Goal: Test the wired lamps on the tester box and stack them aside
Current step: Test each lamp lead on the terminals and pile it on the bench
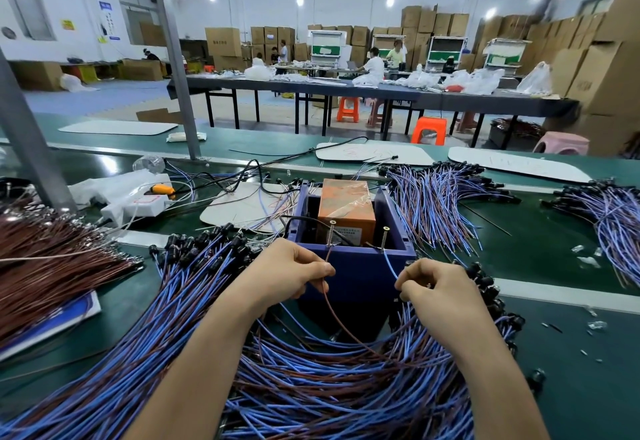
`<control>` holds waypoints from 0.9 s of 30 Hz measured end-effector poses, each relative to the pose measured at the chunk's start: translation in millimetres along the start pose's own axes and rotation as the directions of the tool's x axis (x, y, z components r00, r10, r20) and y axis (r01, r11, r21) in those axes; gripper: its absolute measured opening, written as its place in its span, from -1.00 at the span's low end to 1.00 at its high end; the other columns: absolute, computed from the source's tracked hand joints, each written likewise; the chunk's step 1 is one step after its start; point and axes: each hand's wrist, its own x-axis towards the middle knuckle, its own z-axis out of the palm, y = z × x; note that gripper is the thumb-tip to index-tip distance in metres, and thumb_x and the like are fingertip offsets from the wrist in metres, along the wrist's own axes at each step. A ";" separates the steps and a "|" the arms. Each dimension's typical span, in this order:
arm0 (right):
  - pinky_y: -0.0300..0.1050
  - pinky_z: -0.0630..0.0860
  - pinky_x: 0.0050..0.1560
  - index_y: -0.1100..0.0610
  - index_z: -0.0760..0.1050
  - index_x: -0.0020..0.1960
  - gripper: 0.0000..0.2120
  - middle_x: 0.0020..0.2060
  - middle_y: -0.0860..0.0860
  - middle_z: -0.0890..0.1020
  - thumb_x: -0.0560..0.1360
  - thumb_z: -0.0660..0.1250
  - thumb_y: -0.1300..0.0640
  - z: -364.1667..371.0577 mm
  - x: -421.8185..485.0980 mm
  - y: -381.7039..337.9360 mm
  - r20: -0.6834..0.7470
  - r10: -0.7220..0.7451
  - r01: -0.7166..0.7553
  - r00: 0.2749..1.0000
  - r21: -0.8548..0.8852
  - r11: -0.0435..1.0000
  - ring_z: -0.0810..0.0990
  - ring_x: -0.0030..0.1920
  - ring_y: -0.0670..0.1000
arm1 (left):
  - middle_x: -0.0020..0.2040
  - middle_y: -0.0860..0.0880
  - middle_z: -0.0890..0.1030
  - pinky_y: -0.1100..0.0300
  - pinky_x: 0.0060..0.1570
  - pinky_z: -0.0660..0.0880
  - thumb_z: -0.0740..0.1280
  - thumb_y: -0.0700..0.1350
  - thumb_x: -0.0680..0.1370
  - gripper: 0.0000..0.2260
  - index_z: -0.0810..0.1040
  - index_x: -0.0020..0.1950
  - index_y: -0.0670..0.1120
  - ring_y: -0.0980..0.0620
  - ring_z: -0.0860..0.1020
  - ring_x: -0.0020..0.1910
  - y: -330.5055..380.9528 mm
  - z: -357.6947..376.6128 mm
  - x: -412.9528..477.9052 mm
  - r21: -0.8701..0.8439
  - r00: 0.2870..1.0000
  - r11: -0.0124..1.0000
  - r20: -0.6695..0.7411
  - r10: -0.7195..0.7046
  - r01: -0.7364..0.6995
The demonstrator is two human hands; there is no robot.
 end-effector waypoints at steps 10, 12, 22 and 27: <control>-0.31 0.37 -0.39 0.06 0.55 -0.29 -0.77 -0.32 -0.01 0.64 0.48 0.28 0.29 2.3 0.4 0.3 0.006 -0.005 0.005 1.000 0.035 0.999 0.62 -0.20 -0.03 | -0.34 -0.01 0.68 0.38 -0.47 0.37 0.32 -0.17 0.56 -0.83 0.69 -0.15 -0.15 0.17 0.39 -0.54 1.4 -1.1 -1.4 0.045 0.999 0.998 -0.011 -0.032 0.032; -0.25 0.39 -0.34 0.06 0.56 -0.31 -0.76 -0.32 0.01 0.64 0.47 0.29 0.30 3.0 0.7 0.3 -0.004 -0.008 0.008 1.000 0.041 0.999 0.64 -0.18 0.00 | -0.33 -0.01 0.69 0.39 -0.48 0.37 0.32 -0.17 0.57 -0.82 0.68 -0.17 -0.14 0.19 0.40 -0.55 2.1 -1.1 -1.9 0.052 0.999 0.998 -0.017 -0.036 0.037; -0.31 0.46 -0.28 0.03 0.56 -0.28 -0.74 -0.33 -0.05 0.63 0.47 0.26 0.31 -6.5 -10.2 -9.3 0.248 -0.079 0.081 0.966 0.002 0.997 0.58 -0.25 -0.10 | -0.27 -0.02 0.70 0.40 -0.36 0.44 0.34 -0.13 0.56 -0.84 0.69 -0.12 -0.12 0.16 0.51 -0.39 2.7 -4.6 -5.0 0.097 0.994 0.995 0.107 0.005 -0.016; -0.34 0.50 -0.06 -0.02 0.64 -0.10 -0.76 -0.11 -0.07 0.69 0.50 0.26 0.26 -5.5 -21.2 -23.6 0.726 -0.124 0.217 0.676 -0.035 0.976 0.60 -0.14 -0.17 | -0.29 -0.01 0.70 0.38 -0.36 0.45 0.36 -0.06 0.54 -0.82 0.69 -0.17 -0.09 0.15 0.53 -0.39 0.3 -31.9 -7.9 0.020 0.996 0.999 -0.083 0.031 -0.030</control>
